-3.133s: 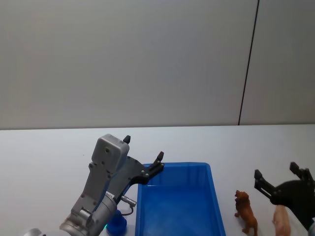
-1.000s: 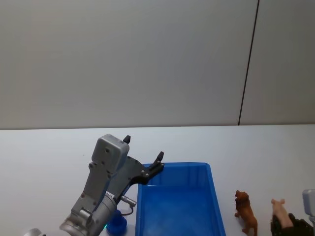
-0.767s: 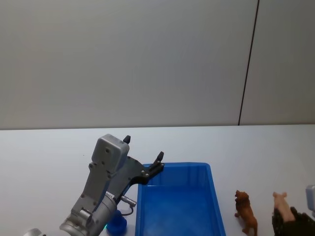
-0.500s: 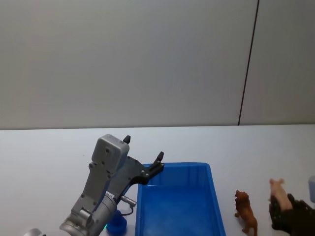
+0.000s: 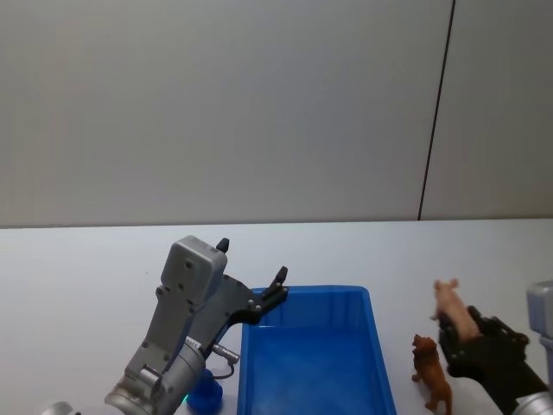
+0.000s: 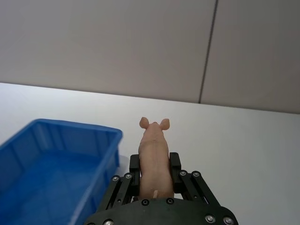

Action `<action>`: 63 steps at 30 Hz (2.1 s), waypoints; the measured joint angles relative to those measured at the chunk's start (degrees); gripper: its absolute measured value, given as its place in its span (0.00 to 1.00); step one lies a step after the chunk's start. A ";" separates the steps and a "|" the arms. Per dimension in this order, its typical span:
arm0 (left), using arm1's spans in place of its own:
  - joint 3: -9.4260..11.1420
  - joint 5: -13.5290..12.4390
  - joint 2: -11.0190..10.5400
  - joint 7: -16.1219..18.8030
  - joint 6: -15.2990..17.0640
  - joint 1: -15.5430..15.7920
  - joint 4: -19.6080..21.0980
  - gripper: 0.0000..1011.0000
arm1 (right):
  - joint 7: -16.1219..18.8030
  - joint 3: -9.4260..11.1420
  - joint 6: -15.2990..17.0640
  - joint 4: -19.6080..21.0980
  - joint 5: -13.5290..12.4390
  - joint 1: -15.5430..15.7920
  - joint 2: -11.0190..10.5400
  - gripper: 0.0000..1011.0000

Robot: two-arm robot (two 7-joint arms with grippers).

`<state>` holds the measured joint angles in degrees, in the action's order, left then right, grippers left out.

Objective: Pick up the two dolls from the table and place them into the box.

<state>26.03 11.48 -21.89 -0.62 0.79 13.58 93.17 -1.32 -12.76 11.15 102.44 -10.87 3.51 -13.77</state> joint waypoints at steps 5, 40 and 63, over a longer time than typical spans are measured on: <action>0.00 0.00 0.00 0.00 0.00 0.00 0.00 0.99 | 4.00 -0.54 -0.22 -0.04 0.13 -1.29 0.60 0.36; 0.00 0.00 0.00 0.00 0.00 0.00 0.00 0.99 | 18.45 -4.57 4.23 -4.82 1.89 -7.96 5.12 0.96; 0.00 0.00 0.00 0.00 0.00 0.00 0.00 0.99 | 6.99 -1.62 7.22 1.04 0.71 -2.82 1.28 0.99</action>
<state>26.03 11.48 -21.89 -0.62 0.79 13.59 93.17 5.67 -14.38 18.36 103.47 -10.16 0.69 -12.50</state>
